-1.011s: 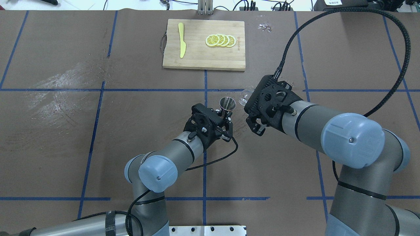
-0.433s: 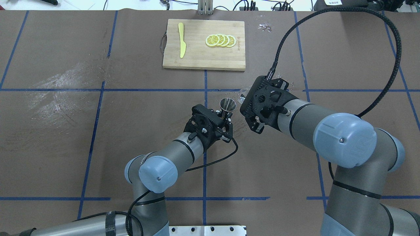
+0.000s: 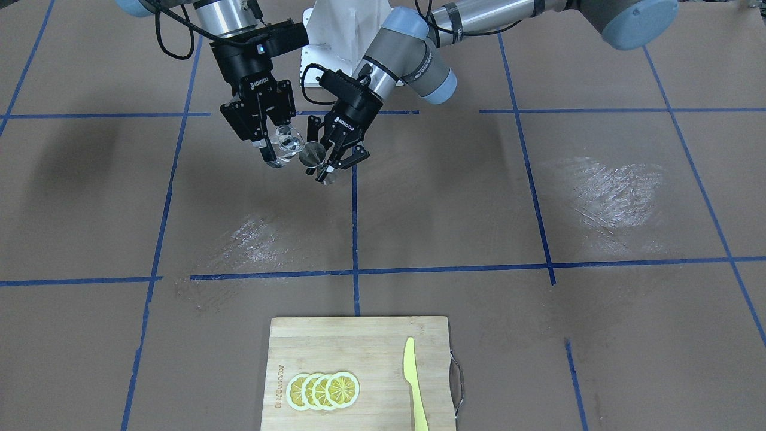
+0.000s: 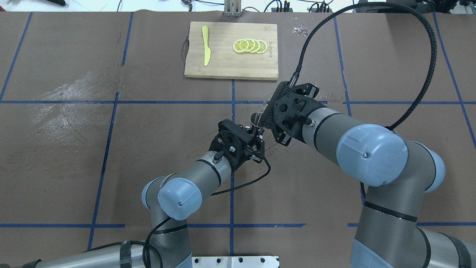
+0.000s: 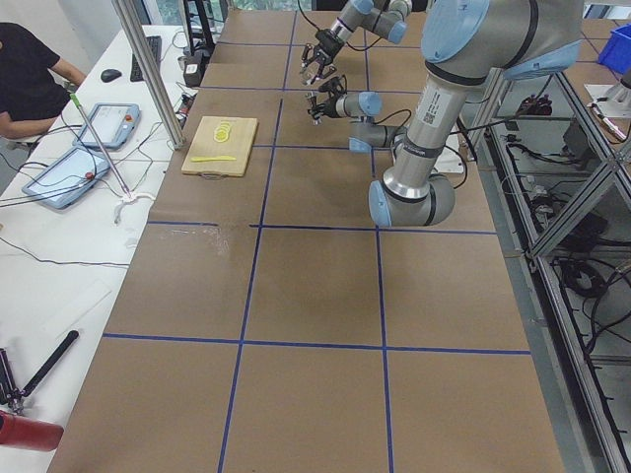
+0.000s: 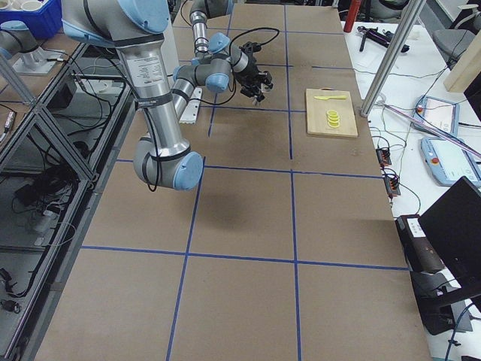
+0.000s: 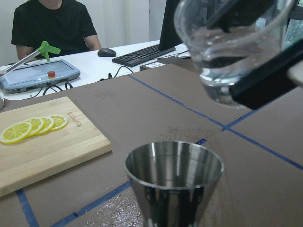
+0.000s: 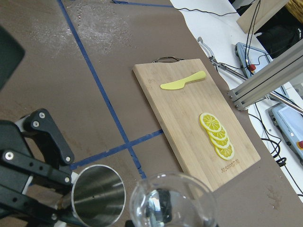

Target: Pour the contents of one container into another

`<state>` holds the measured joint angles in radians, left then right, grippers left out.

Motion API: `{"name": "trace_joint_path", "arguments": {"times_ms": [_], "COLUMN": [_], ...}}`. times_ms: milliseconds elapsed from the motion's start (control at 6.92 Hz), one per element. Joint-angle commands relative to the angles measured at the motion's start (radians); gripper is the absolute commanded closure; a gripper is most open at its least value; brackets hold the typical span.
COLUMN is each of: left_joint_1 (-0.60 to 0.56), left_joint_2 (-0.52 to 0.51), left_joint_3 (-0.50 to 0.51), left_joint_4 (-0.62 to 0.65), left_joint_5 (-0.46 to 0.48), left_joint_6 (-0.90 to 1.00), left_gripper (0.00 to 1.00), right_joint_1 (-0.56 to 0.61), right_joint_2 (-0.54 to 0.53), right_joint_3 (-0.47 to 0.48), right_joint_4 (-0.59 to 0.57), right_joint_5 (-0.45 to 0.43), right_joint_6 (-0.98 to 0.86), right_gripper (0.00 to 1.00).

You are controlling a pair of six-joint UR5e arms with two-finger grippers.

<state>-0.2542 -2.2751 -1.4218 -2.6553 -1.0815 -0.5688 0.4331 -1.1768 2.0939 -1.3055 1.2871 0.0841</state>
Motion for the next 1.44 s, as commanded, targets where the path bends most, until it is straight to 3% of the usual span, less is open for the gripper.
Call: {"name": "trace_joint_path", "arguments": {"times_ms": [0,289,578,1300], "left_joint_1": [0.001,0.000,0.001,0.000], "left_joint_2": [-0.006,-0.006,-0.006,-0.007], "left_joint_3": [0.000,0.001,0.000,0.000], "left_joint_4": [0.000,0.000,0.000,0.000], "left_joint_5": [0.000,0.000,0.000,0.000], "left_joint_6": [0.000,0.000,0.000,0.001], "left_gripper": [1.00,1.00,1.00,1.00], "right_joint_1": [-0.011,-0.030,-0.074,-0.083], "right_joint_2": [0.006,0.005,0.012,0.013], "right_joint_3": [-0.005,-0.005,-0.006,-0.008], "right_joint_4": [-0.003,-0.003,-0.011,-0.029], "right_joint_5": [-0.058,-0.097,-0.220,-0.270], "right_joint_6": [-0.093,-0.151,-0.283,-0.384], "right_gripper": [1.00,1.00,1.00,1.00]}}
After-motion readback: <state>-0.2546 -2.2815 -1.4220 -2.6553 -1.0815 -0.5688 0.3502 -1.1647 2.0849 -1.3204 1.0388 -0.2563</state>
